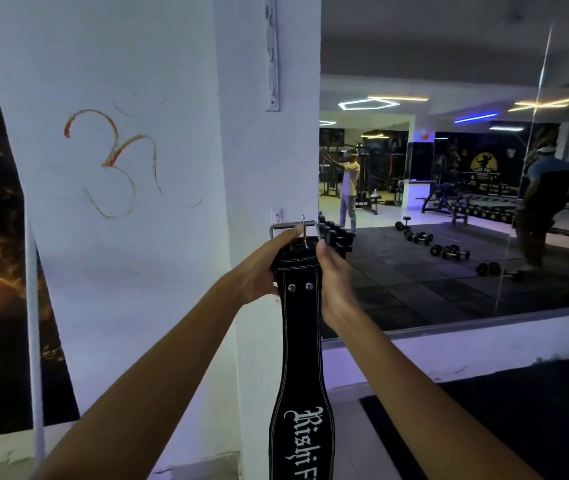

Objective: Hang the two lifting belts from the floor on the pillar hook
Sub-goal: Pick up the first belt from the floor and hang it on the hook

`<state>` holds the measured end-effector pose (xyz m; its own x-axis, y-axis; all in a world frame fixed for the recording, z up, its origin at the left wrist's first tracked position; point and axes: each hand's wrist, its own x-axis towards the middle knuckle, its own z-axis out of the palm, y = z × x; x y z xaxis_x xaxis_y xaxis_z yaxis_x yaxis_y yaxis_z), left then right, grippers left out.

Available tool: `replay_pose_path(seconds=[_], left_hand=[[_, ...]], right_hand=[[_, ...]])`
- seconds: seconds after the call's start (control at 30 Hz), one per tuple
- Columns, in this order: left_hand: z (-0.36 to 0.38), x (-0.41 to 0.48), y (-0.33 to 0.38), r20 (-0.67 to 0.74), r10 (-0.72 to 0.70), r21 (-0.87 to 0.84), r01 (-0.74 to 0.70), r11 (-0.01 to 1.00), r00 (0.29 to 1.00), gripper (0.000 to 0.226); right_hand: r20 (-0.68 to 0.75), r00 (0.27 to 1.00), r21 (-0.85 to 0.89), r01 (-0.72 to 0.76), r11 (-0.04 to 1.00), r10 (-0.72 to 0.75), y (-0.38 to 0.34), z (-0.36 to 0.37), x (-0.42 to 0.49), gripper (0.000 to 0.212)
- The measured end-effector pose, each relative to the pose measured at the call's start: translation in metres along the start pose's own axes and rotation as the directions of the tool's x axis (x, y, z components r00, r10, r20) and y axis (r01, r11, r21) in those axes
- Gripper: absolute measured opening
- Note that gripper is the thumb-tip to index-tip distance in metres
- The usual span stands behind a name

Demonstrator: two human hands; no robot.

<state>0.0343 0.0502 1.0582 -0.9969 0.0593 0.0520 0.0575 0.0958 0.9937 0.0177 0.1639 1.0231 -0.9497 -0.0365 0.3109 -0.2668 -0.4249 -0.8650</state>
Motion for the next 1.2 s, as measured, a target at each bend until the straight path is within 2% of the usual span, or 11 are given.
replay_pose_path(seconds=[0.07,0.13,0.2,0.3,0.43,0.5,0.6,0.7,0.87,1.03,1.2], left_hand=[[0.009,0.004,-0.01,-0.271,0.175,0.047,-0.168,0.985,0.947,0.056],[0.017,0.009,-0.018,-0.493,0.352,0.145,-0.324,0.935,0.796,0.062],[0.023,0.01,-0.02,-0.563,0.424,0.187,-0.391,0.901,0.709,0.056],[0.032,0.014,-0.024,-0.57,0.5,0.247,-0.445,0.861,0.652,0.045],[0.032,0.024,-0.025,-0.633,0.505,0.268,-0.446,0.854,0.586,0.046],[0.028,0.025,-0.02,-0.646,0.509,0.273,-0.451,0.85,0.568,0.043],[0.023,0.028,-0.006,-0.634,0.514,0.278,-0.451,0.848,0.578,0.036],[0.01,0.041,0.014,-0.62,0.552,0.33,-0.454,0.828,0.557,0.04],[-0.025,0.088,0.046,-0.521,0.706,0.536,-0.461,0.708,0.479,0.052],[-0.055,0.159,0.117,-0.548,0.741,0.578,-0.465,0.671,0.388,0.06],[-0.082,0.252,0.2,-0.575,0.768,0.601,-0.492,0.63,0.282,0.057]], right_hand=[[0.005,1.0,0.018,-0.007,1.0,0.007,-0.003,0.003,0.0,0.028],[0.022,0.997,0.025,-0.071,0.997,0.071,-0.007,0.01,0.003,0.029],[0.011,0.985,-0.001,-0.17,0.985,0.17,-0.013,0.016,0.01,0.032],[-0.004,0.958,-0.09,-0.285,0.954,0.286,-0.023,0.017,0.024,0.047],[0.143,0.926,-0.321,-0.289,0.902,0.348,-0.027,0.01,0.026,0.073],[0.2,0.956,-0.387,-0.122,0.914,0.212,-0.024,0.008,0.027,0.077],[0.258,0.958,-0.377,0.22,0.9,-0.126,-0.025,0.015,0.032,0.05],[0.114,0.925,-0.431,0.374,0.821,-0.362,-0.025,0.039,0.051,0.045],[-0.045,0.859,-0.477,0.43,0.766,-0.51,-0.032,0.073,0.108,0.05],[0.016,0.771,-0.623,0.506,0.597,-0.636,-0.072,0.103,0.204,0.06],[0.048,0.72,-0.658,0.544,0.521,-0.692,-0.122,0.137,0.322,0.067]])
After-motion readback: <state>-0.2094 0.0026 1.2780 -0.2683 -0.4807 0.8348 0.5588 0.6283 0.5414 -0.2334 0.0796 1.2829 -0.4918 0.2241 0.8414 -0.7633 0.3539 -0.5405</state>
